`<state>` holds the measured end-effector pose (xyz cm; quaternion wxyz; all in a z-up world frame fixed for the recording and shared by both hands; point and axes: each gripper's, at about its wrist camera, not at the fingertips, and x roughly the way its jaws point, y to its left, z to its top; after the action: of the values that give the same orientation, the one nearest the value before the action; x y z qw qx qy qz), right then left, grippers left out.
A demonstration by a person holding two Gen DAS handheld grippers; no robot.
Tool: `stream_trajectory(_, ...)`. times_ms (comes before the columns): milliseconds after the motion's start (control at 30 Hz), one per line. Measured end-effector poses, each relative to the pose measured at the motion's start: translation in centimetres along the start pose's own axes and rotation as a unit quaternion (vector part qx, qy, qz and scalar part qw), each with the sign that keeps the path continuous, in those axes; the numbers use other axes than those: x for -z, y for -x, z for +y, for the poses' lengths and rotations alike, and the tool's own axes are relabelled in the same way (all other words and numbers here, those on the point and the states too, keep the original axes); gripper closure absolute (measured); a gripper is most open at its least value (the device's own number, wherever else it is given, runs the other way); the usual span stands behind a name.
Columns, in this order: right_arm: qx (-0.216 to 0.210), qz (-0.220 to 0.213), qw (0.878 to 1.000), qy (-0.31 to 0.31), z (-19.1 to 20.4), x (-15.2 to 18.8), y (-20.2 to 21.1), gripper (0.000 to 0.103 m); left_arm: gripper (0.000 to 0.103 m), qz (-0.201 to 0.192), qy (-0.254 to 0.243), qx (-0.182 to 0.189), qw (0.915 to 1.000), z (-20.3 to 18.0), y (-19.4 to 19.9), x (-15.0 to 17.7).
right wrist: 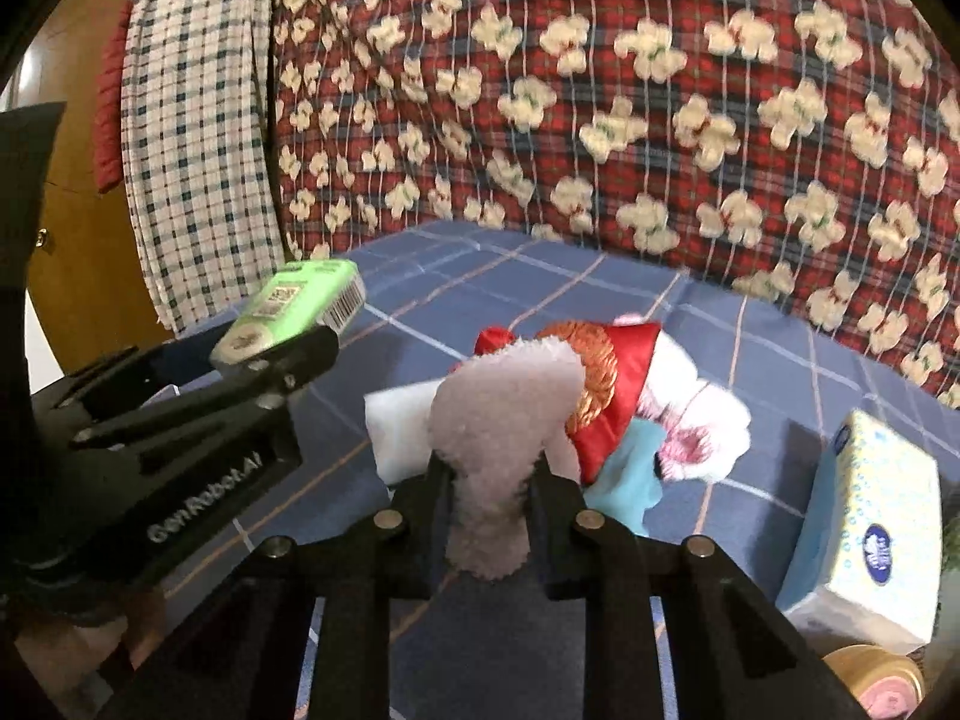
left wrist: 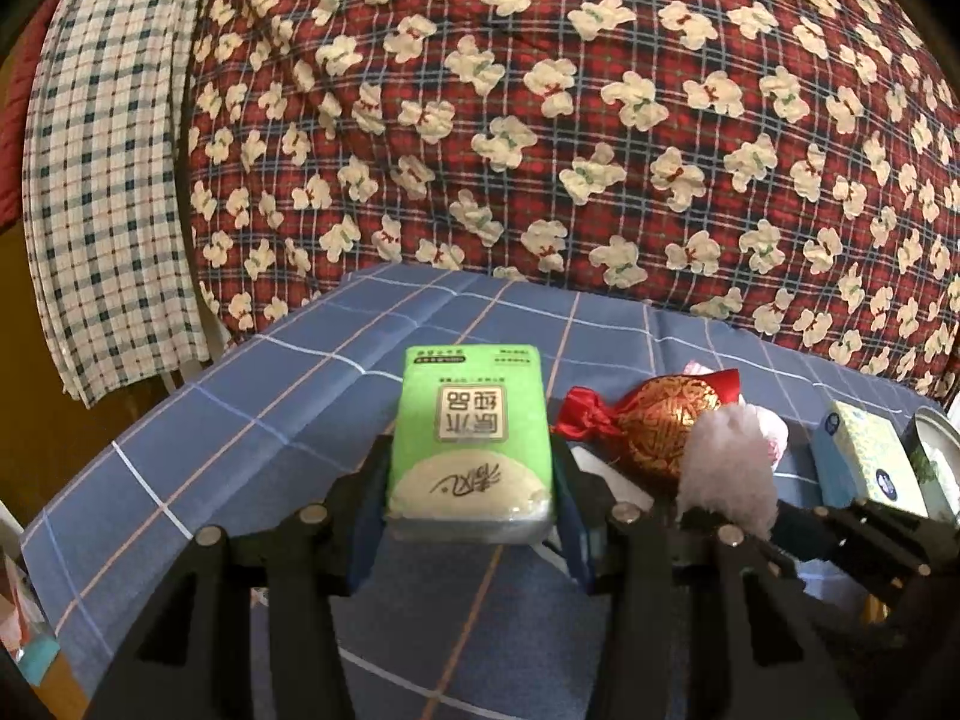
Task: Organize soft objects
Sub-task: 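Close the right gripper on the pink fluffy ball, then lift the green pack with the left gripper while the right carries the pink ball toward the tin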
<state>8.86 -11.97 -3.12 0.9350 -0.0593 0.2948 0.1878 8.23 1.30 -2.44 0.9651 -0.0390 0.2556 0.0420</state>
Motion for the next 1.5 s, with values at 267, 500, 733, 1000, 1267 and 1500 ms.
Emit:
stream_trajectory(267,0.014,-0.048,0.999,0.003,0.1,0.0,1.7,0.079,0.055,-0.021,-0.015,0.006,0.9996,-0.5,0.8,-0.1)
stream_trajectory(500,0.017,-0.063,0.998,-0.006,-0.3,0.3,2.5,0.079,0.055,-0.014,-0.027,0.003,0.9995,-1.2,0.6,0.0)
stream_trajectory(733,0.029,-0.076,0.997,-0.017,-1.0,0.8,3.4,0.079,0.055,-0.025,-0.038,0.006,0.999,-2.8,1.3,0.4)
stream_trajectory(1000,0.048,-0.09,0.995,-0.015,-1.3,1.3,4.4,0.079,0.055,-0.028,-0.035,0.011,0.9989,-3.7,1.9,0.6)
stream_trajectory(1267,0.063,-0.098,0.993,-0.014,-1.7,1.5,5.0,0.079,0.055,-0.033,-0.026,0.017,0.999,-4.3,2.3,0.8)
stream_trajectory(1500,0.071,-0.096,0.993,-0.022,-2.3,1.7,5.2,0.079,0.055,-0.03,-0.025,0.022,0.999,-4.8,2.3,0.9)
